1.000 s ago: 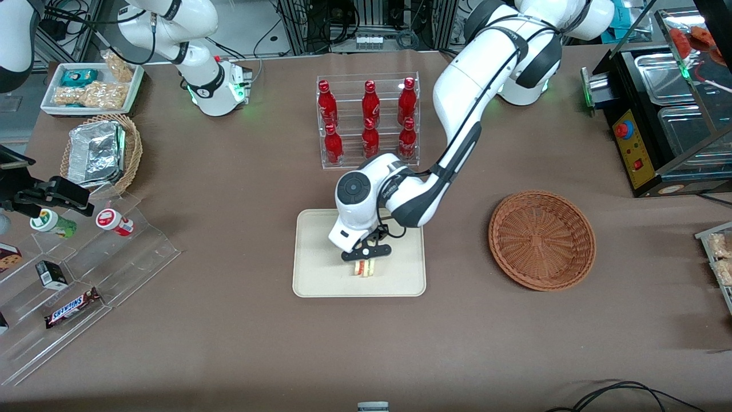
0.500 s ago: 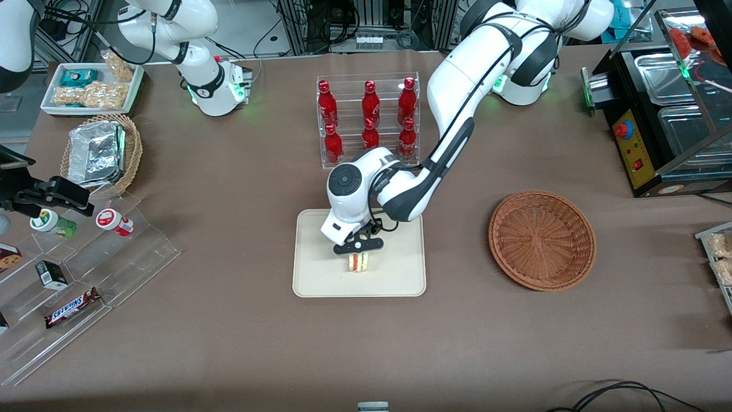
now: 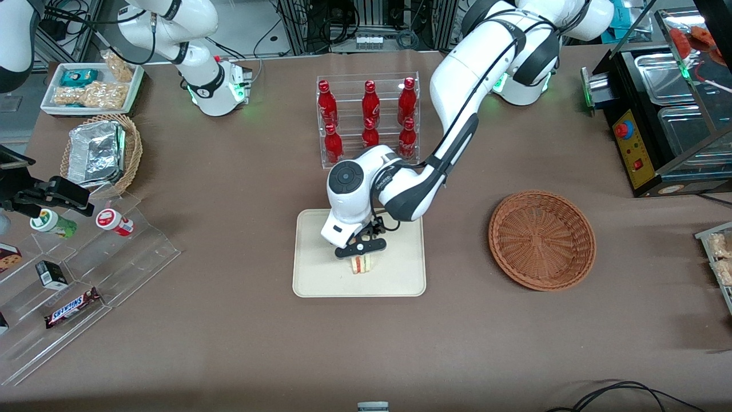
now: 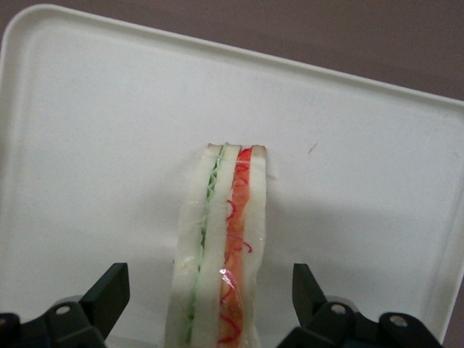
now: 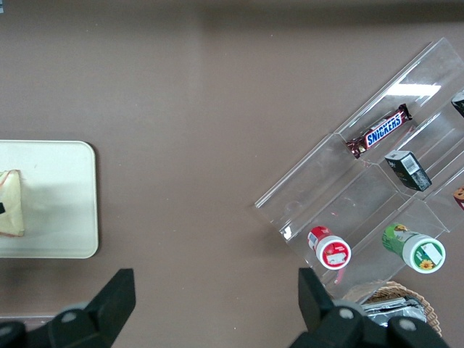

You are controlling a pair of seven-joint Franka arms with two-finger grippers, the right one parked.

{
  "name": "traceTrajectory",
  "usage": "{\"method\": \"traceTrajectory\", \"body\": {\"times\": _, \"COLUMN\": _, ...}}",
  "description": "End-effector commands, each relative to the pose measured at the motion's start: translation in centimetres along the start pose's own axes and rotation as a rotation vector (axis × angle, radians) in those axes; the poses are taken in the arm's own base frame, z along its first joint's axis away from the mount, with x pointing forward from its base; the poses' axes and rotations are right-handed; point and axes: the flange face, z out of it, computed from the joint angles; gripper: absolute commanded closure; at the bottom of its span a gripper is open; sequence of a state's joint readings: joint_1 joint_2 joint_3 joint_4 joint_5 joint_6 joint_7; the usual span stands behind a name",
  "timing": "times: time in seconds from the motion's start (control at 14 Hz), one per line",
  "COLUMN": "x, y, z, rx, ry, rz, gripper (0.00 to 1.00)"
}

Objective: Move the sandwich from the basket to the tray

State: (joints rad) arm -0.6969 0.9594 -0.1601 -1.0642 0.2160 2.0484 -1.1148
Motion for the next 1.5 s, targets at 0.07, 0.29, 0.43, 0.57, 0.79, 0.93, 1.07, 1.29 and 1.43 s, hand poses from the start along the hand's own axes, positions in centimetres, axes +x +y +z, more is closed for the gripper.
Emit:
{"method": "traceTrajectory", "body": {"times": 0.07, "x": 2.1, "y": -2.9, "z": -7.6, "rx": 0.085, "ry": 0.008, "rz": -0.064, "gripper": 0.00}}
{"method": "traceTrajectory", "body": {"times": 0.29, "x": 4.9, "y": -7.7, "z": -15.4, "rx": 0.098, "ry": -0.041, "rz": -0.137, "gripper": 0.00}}
{"method": "traceTrajectory", "body": {"times": 0.43, "x": 6.4, "y": -12.4, "z": -19.5, "rx": 0.119, "ry": -0.085, "rz": -0.110, "gripper": 0.00}}
{"method": "traceTrajectory", "body": {"times": 0.57, "x": 7.1, "y": -18.1, "z": -23.3, "rx": 0.124, "ry": -0.138, "rz": -0.067, "gripper": 0.00}}
{"method": "traceTrajectory", "body": {"times": 0.79, "x": 9.6, "y": -26.6, "z": -27.5, "rx": 0.166, "ry": -0.200, "rz": -0.035, "gripper": 0.00}}
{"method": "traceTrajectory", "body": {"times": 0.93, "x": 11.5, "y": -31.7, "z": -29.2, "rx": 0.179, "ry": -0.240, "rz": -0.031, "gripper": 0.00}}
{"method": "traceTrajectory", "body": {"times": 1.07, "x": 13.1, "y": -36.6, "z": -30.1, "rx": 0.185, "ry": -0.290, "rz": 0.003, "gripper": 0.00}}
{"method": "traceTrajectory", "body": {"times": 1.29, "x": 14.3, "y": -41.6, "z": -30.7, "rx": 0.186, "ry": -0.348, "rz": 0.016, "gripper": 0.00}}
{"method": "traceTrajectory", "body": {"times": 1.43, "x": 14.5, "y": -43.3, "z": -31.0, "rx": 0.184, "ry": -0.351, "rz": -0.006, "gripper": 0.00}}
